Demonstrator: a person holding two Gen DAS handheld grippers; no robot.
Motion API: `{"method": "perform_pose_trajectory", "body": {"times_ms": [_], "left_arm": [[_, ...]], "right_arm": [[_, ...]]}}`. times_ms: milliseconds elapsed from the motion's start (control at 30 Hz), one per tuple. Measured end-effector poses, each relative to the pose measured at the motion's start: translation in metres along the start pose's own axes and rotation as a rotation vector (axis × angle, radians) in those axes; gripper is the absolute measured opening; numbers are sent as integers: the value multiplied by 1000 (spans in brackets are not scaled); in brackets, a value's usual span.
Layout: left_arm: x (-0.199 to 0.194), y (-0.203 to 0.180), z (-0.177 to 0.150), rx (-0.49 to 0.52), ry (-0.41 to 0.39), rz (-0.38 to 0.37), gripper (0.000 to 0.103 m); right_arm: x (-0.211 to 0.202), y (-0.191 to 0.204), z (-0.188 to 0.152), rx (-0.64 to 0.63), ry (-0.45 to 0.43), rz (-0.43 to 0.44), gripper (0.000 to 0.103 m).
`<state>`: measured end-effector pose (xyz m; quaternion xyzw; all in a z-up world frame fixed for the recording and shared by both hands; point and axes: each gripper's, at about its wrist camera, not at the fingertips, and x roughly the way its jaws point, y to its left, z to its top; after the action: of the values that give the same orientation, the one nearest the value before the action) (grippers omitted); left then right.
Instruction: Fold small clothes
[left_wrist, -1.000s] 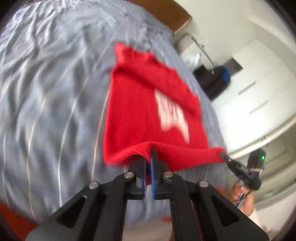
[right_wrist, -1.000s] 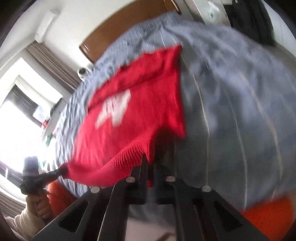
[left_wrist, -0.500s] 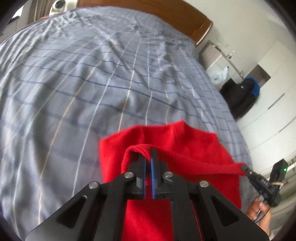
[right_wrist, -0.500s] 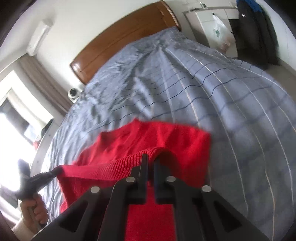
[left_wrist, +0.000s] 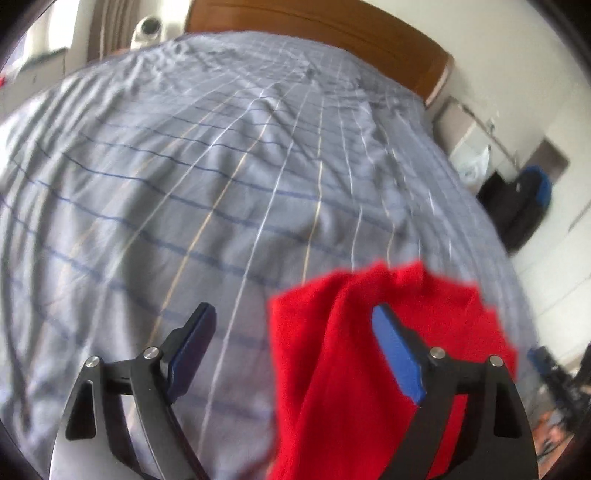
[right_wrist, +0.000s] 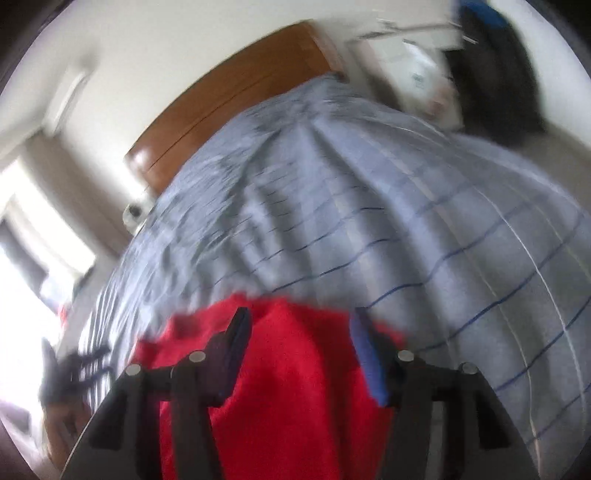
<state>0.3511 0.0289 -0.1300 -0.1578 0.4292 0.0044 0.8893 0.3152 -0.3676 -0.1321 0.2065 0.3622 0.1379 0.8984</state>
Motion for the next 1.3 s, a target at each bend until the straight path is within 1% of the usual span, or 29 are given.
{"method": "perform_pose_trajectory", "body": {"times_ms": [33,67,100,133,200,233,267,333,467,633,700,733,767,800,867,933,1000,1067,1100,1200,1300], "left_arm": [[-6,-3,-6,28,-2,17,88],[-18,-9,-16,72,-5,46,88],[-25,-13,-21,103,-10,66,88],[-32,-17,-27,130,-17,84,88],[-52,-23,-41,182,-34,119,88],[-61,-24,-46,199,-42,127,88],[-70,-26,-52,216,-51,135,88],[-91,-27,-64,247,-76,142,90],[-116,-29,-79,284,-113,155,92],[-126,-21,-94,257,-109,140,92],[-125,-11,-107,238,-102,142,95],[-123,-5,-114,228,-98,149,96],[-120,2,-124,218,-90,159,96],[-114,11,-136,209,-73,170,96],[-101,28,-157,190,-31,188,96],[-94,46,-177,159,-13,197,96],[-92,62,-193,114,-34,191,96],[-97,70,-205,90,-83,175,97],[-100,70,-209,99,-106,173,98],[-100,66,-218,155,-126,187,102],[-99,65,-219,158,-133,189,102]], "right_arm": [[-4,13,-12,-48,43,64,57],[-4,21,-21,-71,82,100,57],[-4,27,-33,-91,123,106,57],[-3,29,-42,-107,148,89,57],[-3,28,-61,-133,177,15,57],[-5,24,-71,-143,182,-63,57],[-9,22,-77,-152,177,-108,57],[-23,21,-88,-162,154,-145,57],[-57,32,-107,-182,124,-170,57],[-80,38,-131,-223,122,-194,58],[-84,40,-144,-235,124,-207,59],[-84,41,-154,-245,125,-219,59],[-83,40,-162,-249,126,-226,62],[-82,37,-174,-253,131,-239,65],[-79,31,-193,-262,134,-257,66],[-87,29,-211,-298,62,-266,67],[-92,29,-220,-308,24,-278,70],[-95,28,-223,-301,3,-274,70],[-96,28,-224,-297,-6,-267,71],[-96,24,-227,-289,-29,-243,72],[-95,25,-229,-289,-41,-237,73]]}}
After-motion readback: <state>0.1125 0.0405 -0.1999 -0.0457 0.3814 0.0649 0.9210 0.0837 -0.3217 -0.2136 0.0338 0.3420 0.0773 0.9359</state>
